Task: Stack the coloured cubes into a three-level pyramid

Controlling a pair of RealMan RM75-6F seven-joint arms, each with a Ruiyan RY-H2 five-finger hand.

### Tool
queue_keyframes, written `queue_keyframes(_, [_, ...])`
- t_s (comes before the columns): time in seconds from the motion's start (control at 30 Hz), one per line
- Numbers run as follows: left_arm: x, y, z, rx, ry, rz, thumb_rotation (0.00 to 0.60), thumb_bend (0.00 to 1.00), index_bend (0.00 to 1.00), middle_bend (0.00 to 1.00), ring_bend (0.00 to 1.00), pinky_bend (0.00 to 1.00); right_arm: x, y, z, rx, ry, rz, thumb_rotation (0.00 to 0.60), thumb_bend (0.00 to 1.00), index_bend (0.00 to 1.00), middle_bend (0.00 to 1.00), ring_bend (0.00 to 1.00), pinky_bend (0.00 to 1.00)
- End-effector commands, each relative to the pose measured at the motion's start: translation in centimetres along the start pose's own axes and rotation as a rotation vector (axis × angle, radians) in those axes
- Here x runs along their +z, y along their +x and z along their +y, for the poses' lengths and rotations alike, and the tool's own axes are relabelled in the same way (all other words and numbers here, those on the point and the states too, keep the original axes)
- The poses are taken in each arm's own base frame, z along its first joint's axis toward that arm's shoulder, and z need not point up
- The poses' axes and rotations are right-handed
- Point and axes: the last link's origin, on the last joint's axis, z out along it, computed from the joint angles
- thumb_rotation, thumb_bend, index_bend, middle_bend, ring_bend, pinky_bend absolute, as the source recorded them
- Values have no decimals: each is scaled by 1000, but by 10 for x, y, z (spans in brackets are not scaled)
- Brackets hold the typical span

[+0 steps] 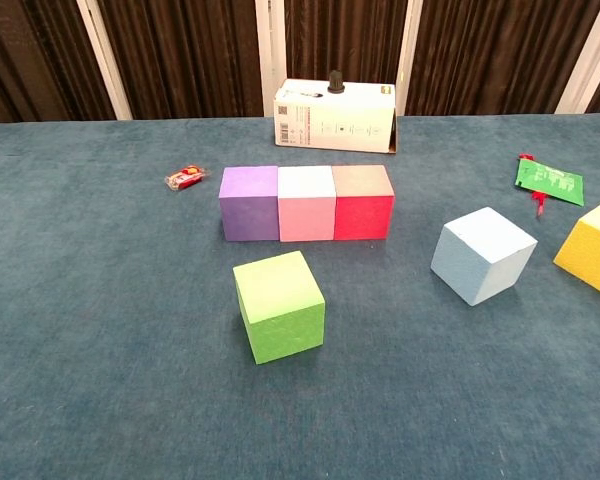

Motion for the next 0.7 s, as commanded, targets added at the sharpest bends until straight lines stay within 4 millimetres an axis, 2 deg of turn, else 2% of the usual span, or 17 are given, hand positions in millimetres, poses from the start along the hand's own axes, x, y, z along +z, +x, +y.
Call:
queue_keyframes(0.03, [-39,2,-29,2,31,23,600,408,52,0,0,0,18,17,-31,99,-16,-75,600,183,74,43,0,0])
queue_keyframes(0.13, [-48,-6,-36,-3,23,38,600,408,52,0,0,0,32,20,-45,80,-14,-116,600,182,74,43,0,0])
queue_keyframes(0.3, [-58,-17,-47,-46,40,42,600,408,52,0,0,0,54,17,-50,-76,22,-116,600,183,74,43,0,0])
queue_keyframes(0.5, [-64,-22,-46,-33,37,53,600,408,51,0,0,0,75,13,-42,-273,82,-127,600,183,75,43,0,0])
queue_keyframes(0.7, [-66,-27,-44,-13,50,64,600,408,51,0,0,0,81,12,-29,-385,150,-170,600,183,75,43,0,0])
